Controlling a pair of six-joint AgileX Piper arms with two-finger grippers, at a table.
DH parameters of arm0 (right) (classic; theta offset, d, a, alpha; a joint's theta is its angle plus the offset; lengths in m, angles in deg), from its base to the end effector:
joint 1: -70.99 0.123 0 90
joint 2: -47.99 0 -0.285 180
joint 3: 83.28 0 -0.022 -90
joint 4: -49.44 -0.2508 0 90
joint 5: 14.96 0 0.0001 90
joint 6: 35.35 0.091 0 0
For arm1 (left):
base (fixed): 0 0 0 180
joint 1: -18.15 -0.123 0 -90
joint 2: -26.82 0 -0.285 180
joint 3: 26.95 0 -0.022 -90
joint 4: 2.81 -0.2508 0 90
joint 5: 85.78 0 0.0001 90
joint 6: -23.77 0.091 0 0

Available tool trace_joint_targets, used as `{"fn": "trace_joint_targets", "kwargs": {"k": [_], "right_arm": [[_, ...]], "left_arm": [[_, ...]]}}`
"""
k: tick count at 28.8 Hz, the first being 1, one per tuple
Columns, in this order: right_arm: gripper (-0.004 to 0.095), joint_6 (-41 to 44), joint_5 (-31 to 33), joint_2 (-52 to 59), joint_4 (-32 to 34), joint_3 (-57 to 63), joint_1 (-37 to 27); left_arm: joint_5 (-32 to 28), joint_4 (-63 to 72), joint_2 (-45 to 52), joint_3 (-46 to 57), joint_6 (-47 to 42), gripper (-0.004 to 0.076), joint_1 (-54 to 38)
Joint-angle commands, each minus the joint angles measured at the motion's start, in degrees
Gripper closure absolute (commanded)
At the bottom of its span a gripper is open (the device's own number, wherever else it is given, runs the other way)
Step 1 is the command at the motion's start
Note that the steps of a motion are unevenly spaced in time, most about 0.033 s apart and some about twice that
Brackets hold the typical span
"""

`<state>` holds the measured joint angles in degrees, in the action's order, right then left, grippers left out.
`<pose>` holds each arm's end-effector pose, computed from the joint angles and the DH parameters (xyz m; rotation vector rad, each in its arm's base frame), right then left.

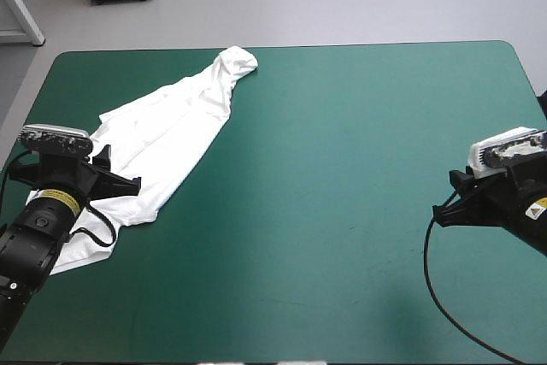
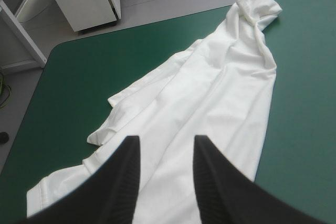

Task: Fold the cloth

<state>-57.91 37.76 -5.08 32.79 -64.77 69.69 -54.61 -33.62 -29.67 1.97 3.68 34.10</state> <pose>0.1344 0.0177 0.4025 -0.3366 2.1068 0.1077 0.1717 -0.0239 0.3685 0.2159 1.9463 0.1608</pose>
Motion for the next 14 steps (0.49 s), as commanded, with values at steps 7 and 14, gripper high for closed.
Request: {"fn": "trace_joint_targets", "kwargs": {"k": [7,14], "right_arm": [[0.0669,-0.24,-3.03,0.12,-1.60,-1.95,0.15],[0.0669,-0.24,-2.58,0.12,-1.74,-1.95,0.15]], "left_arm": [[-3.25,-1.85,0.47,-1.33,-0.55,0.0478,0.06],[-3.22,-1.16,0.39,-2.10,-0.55,0.0478,0.06]]}}
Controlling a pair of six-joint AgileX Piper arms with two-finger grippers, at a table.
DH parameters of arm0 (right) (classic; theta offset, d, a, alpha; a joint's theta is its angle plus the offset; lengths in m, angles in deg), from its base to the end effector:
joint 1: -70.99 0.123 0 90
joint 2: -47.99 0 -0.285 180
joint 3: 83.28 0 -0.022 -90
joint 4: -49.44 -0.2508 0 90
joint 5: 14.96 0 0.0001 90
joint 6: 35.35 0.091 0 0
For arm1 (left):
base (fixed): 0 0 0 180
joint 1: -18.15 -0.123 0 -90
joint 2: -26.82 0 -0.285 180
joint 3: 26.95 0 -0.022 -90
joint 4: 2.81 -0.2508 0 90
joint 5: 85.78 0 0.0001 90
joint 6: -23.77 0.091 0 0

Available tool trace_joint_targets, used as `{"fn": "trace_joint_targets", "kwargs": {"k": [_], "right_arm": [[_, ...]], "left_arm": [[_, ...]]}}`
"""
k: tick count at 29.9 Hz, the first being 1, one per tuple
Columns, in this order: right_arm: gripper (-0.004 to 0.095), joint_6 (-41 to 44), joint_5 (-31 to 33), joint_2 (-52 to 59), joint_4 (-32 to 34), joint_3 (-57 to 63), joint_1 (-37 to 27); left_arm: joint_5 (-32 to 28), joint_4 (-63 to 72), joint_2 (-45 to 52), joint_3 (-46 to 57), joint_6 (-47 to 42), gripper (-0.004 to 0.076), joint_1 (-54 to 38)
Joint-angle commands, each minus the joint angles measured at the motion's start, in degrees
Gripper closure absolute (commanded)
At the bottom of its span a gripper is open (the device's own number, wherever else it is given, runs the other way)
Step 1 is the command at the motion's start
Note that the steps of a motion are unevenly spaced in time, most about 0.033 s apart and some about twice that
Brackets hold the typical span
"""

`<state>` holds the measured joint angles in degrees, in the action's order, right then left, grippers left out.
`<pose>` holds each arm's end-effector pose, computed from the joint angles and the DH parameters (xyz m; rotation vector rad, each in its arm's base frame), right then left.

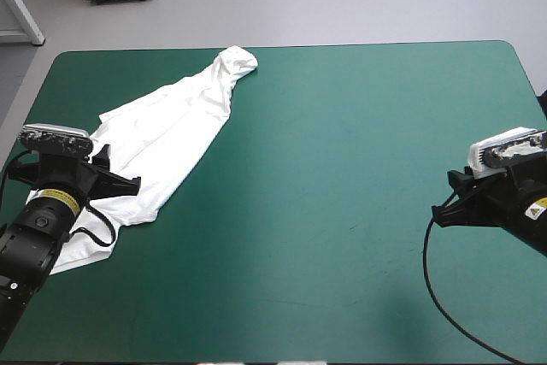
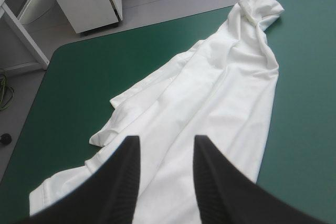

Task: Fold the cloth

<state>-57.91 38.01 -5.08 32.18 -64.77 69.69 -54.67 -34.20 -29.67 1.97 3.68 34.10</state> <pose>0.1341 0.0185 0.4024 -0.3356 2.1088 0.1215 0.1719 -0.0236 0.3688 0.2214 1.9423 0.1705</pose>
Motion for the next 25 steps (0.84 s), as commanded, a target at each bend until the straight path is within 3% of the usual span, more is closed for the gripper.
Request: {"fn": "trace_joint_targets", "kwargs": {"k": [1,5,13,17,25], "right_arm": [[0.0669,-0.24,-2.84,0.12,-1.14,-1.95,0.15],[0.0669,-0.24,-2.96,-0.54,-1.02,-1.95,0.15],[0.0669,-0.24,-2.85,-4.32,-1.14,-1.95,0.15],[0.0669,-0.35,-2.85,-5.78,-1.14,-1.95,0.15],[0.0669,-0.83,-1.24,-7.96,-1.14,-2.15,0.15]], "left_arm": [[-3.10,-0.60,0.25,-2.79,-0.55,0.0478,0.06],[-1.16,-0.79,-2.53,-7.72,2.01,0.0478,0.06],[11.95,5.25,-16.89,-26.02,14.90,0.0478,-0.02],[12.24,7.86,-24.38,-32.62,16.23,0.0478,-0.76],[13.07,31.90,-38.66,-41.01,29.68,0.0478,-14.01]]}}
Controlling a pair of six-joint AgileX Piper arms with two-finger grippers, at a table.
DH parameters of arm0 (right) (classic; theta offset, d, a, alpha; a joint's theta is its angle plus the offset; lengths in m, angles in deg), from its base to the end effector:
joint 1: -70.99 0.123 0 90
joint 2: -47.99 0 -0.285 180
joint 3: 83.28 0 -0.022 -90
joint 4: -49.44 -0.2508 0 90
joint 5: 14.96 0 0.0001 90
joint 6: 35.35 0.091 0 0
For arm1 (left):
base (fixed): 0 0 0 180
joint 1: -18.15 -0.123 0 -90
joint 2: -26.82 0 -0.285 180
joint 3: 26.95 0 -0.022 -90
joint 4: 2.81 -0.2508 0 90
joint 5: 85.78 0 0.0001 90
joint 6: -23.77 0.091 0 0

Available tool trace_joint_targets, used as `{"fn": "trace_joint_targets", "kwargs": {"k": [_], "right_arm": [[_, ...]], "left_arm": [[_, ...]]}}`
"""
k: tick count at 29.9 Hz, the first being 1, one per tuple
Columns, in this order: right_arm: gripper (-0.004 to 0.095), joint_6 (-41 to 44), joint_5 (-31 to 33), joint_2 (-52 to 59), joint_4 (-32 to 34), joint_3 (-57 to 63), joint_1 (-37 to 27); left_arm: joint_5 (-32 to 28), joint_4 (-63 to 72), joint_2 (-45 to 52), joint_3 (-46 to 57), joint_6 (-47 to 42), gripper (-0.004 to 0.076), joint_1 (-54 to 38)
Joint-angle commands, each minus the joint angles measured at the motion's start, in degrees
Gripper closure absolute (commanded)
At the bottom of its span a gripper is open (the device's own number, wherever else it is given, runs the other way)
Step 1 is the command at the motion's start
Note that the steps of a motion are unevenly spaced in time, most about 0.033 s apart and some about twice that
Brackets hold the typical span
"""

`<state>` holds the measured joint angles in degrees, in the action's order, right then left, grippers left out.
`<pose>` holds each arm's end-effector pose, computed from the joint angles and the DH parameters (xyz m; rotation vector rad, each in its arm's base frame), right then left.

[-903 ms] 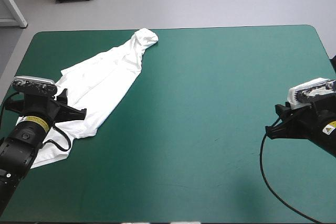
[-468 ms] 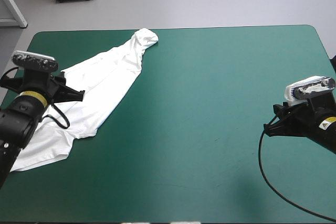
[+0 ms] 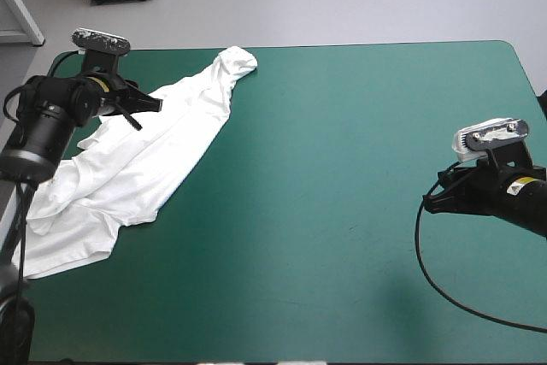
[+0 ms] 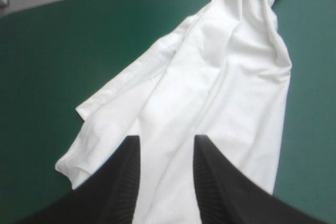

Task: Fold the cloth

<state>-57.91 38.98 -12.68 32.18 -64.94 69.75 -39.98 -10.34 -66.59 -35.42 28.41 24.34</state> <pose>0.1687 0.0182 0.3821 -0.3407 2.2518 0.1555 0.3326 -0.0275 0.3926 0.2698 2.2617 0.1412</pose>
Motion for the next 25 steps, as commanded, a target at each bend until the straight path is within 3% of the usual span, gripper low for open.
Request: {"fn": "trace_joint_targets", "kwargs": {"k": [1,6,14,21,25], "right_arm": [[0.0669,-0.83,-2.10,-0.50,-1.14,-2.11,0.10],[0.0669,-0.83,-1.57,-2.99,-1.82,-3.65,0.32],[0.0669,-1.16,-1.15,-9.06,-2.12,-7.75,3.22],[0.0669,-2.19,-1.01,-11.69,-2.50,-8.30,6.34],[0.0669,-2.35,-1.01,-12.23,-2.50,-8.30,7.58]], "left_arm": [[-1.04,10.10,-2.98,-4.20,6.16,0.0478,-5.61],[4.90,17.75,-10.20,-8.41,11.72,0.0477,-10.23],[8.89,18.55,-18.56,-15.12,15.03,0.0473,-10.11],[12.22,18.63,-25.33,-20.92,15.70,0.0344,-10.11],[13.35,18.63,-28.56,-23.23,15.70,0.0335,-10.11]]}}
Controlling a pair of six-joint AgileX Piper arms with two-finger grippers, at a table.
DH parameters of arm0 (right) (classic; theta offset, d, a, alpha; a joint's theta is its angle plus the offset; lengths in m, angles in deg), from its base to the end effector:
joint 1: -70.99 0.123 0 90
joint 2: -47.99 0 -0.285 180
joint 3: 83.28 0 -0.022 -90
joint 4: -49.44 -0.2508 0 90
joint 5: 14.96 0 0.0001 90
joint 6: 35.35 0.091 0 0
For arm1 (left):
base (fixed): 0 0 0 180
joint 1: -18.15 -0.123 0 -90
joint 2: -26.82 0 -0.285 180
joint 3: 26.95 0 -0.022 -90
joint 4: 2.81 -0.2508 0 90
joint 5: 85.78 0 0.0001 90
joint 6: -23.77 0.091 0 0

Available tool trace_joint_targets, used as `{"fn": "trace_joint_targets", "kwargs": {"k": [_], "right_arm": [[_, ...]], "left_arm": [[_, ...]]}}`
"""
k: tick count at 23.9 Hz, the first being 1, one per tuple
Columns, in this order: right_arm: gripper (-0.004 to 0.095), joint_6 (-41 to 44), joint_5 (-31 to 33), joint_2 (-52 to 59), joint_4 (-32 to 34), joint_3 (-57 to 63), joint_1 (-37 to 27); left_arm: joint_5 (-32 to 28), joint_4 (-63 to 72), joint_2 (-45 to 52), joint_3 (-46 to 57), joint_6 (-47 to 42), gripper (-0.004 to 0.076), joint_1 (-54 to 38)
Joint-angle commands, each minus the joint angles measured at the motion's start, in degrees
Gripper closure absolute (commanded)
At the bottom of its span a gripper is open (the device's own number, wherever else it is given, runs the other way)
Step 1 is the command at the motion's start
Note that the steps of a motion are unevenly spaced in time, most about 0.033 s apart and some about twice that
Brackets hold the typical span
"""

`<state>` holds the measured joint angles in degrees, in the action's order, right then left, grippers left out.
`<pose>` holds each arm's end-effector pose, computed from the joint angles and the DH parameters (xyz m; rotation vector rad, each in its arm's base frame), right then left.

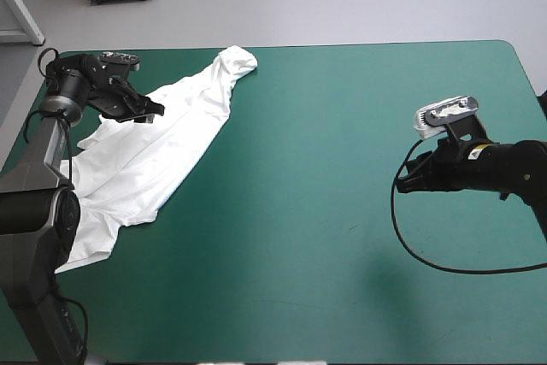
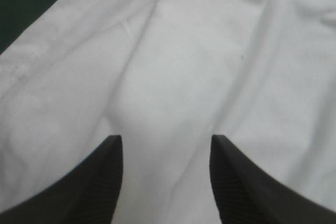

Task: Fold the cloth

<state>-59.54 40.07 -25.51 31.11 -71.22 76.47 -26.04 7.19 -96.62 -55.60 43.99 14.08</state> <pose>0.2215 0.0448 0.3710 -0.5106 2.3512 0.2522 0.4478 0.0182 0.2808 0.3037 2.6539 -0.0963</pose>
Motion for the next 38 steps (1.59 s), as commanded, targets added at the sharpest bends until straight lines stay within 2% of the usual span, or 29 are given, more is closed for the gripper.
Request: {"fn": "trace_joint_targets", "kwargs": {"k": [1,8,14,18,21,28,33,38], "right_arm": [[0.0669,-0.72,-2.10,0.55,-1.43,-2.02,1.17],[0.0669,-0.72,-2.23,0.55,-1.95,-2.02,2.64],[0.0669,-0.82,-2.11,0.55,-2.15,-3.03,3.54],[0.0669,-0.82,-1.57,0.55,-2.29,-4.20,3.54],[0.0669,-0.82,-1.29,0.66,-2.73,-4.58,3.54],[0.0669,-0.82,0.20,0.66,-2.73,-4.77,3.54],[0.0669,-0.82,1.79,1.15,-0.64,-4.77,3.54],[0.0669,-0.47,2.84,2.82,2.33,-4.77,3.54]], "left_arm": [[-0.59,1.10,0.88,-3.33,0.12,0.0335,0.15],[3.15,1.00,-3.49,-3.60,0.12,0.0335,0.15],[3.69,0.89,-4.67,-3.60,0.12,0.0353,0.73],[3.79,0.88,-4.66,-3.60,0.12,0.0539,1.79],[3.97,0.88,-4.79,-3.60,0.25,0.0742,2.76],[8.96,4.98,-4.79,-3.60,2.78,0.0746,9.43],[13.50,6.90,-4.79,-3.60,4.57,0.0746,23.03],[13.91,7.78,-4.79,-3.60,4.57,0.0746,36.36]]}}
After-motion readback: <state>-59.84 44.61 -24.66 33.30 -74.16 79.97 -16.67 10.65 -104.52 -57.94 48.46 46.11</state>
